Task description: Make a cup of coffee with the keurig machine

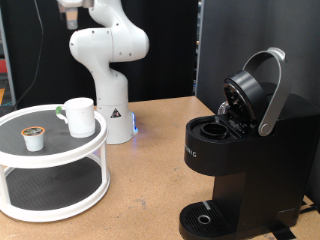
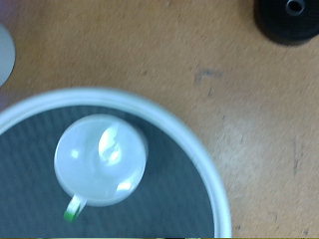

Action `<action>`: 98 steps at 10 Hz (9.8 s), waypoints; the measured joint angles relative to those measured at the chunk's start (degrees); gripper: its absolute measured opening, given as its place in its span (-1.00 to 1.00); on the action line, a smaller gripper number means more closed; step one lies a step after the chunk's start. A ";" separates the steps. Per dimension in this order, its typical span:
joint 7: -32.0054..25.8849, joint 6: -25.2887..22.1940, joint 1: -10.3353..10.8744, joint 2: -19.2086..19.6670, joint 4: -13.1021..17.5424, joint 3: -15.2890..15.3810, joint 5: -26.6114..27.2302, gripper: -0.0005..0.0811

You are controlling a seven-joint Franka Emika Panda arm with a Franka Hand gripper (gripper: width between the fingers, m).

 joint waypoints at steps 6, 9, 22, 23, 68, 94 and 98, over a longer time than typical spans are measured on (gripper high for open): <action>-5.86 1.77 -0.49 1.95 0.35 -4.42 -3.83 0.99; -9.20 5.87 -1.06 3.13 0.05 -9.32 -5.69 0.99; -13.97 28.95 -1.66 8.36 -13.22 -15.29 -9.57 0.99; -13.51 31.21 -1.90 8.98 -14.84 -15.52 -9.78 0.99; 1.78 23.62 5.09 11.40 -9.30 -7.12 27.87 -0.66; 11.09 19.84 15.26 29.07 6.08 3.83 34.31 -0.66; 13.25 25.35 15.34 32.23 4.66 6.44 31.32 -0.66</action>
